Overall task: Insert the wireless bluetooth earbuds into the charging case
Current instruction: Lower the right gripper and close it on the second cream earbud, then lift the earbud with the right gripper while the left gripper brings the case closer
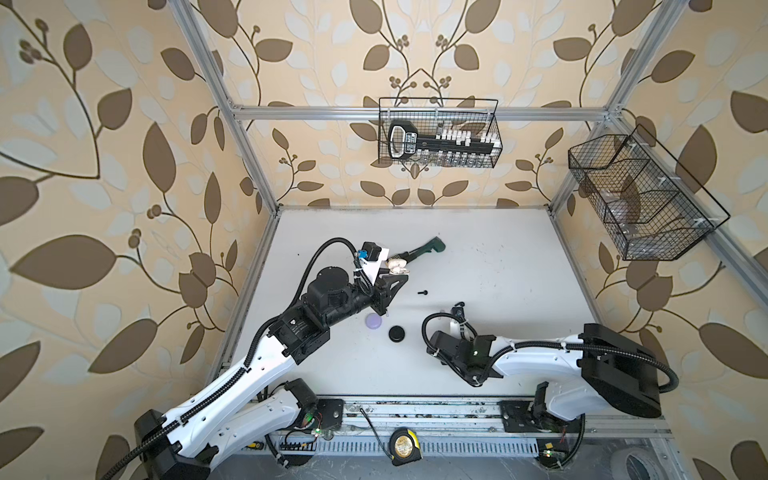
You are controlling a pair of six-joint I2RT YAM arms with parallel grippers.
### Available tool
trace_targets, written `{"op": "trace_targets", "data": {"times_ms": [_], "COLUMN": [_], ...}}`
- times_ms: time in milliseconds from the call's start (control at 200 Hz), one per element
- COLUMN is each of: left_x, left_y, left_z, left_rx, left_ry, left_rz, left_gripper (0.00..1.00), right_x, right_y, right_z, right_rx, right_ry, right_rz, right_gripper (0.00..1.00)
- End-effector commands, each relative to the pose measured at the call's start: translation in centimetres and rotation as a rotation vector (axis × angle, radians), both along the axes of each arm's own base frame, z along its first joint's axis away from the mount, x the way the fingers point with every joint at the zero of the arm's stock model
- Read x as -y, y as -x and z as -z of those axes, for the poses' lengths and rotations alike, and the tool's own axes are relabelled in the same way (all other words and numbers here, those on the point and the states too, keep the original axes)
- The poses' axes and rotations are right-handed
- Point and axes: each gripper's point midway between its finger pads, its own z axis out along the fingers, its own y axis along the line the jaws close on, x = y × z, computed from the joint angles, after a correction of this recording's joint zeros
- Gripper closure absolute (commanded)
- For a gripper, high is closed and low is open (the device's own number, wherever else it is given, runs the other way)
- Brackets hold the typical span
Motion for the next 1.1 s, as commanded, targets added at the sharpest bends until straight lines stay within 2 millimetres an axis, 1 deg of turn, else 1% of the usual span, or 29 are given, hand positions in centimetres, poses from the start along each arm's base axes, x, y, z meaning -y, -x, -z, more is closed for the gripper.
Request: {"op": "trace_targets", "data": {"times_ms": [0, 75, 175, 235, 345, 485, 555, 635, 785, 935, 1095], "left_x": [1.1, 1.6, 2.2, 2.3, 2.3, 3.3, 3.7, 4.0, 4.7, 5.7, 6.0], "left_y": [0.4, 0.3, 0.4, 0.6, 0.6, 1.6, 2.1, 2.5, 3.1, 3.3, 3.3], "left_z": [1.1, 3.0, 5.5, 6.6, 7.9, 8.6, 8.8, 9.3, 10.5, 10.5, 10.6], "left_rx": [-0.037, -0.082, -0.12, -0.126, -0.119, -0.107, -0.107, -0.108, -0.125, -0.141, -0.153], "left_ry": [0.043, 0.053, 0.027, 0.013, 0.026, 0.026, 0.025, 0.023, 0.004, 0.015, 0.016], "left_rz": [0.063, 0.073, 0.103, 0.119, 0.116, 0.211, 0.253, 0.288, 0.35, 0.408, 0.427], "left_gripper": [1.0, 1.0, 1.0, 1.0, 1.0, 1.0, 1.0, 1.0, 1.0, 1.0, 1.0], "right_x": [1.4, 1.7, 2.7, 3.3, 4.3, 5.5, 5.7, 5.9, 4.8, 3.2, 2.0], "right_y": [0.2, 0.0, -0.1, -0.2, -0.3, -0.6, -0.8, -1.0, -1.1, -0.6, -0.3], "right_z": [-1.6, -3.2, -5.4, -6.8, -9.4, -13.1, -14.5, -15.5, -16.2, -17.7, -19.0], "right_rx": [0.027, 0.064, 0.13, 0.171, 0.241, 0.334, 0.364, 0.382, 0.398, 0.437, 0.469], "right_ry": [0.016, 0.001, -0.013, -0.032, -0.072, -0.11, -0.113, -0.104, -0.128, -0.159, -0.162], "right_rz": [0.008, 0.003, 0.017, 0.027, 0.044, 0.063, 0.068, 0.081, 0.067, 0.029, -0.003], "right_gripper": [0.81, 0.81, 0.81, 0.8, 0.8, 0.8, 0.8, 0.81, 0.81, 0.81, 0.81]}}
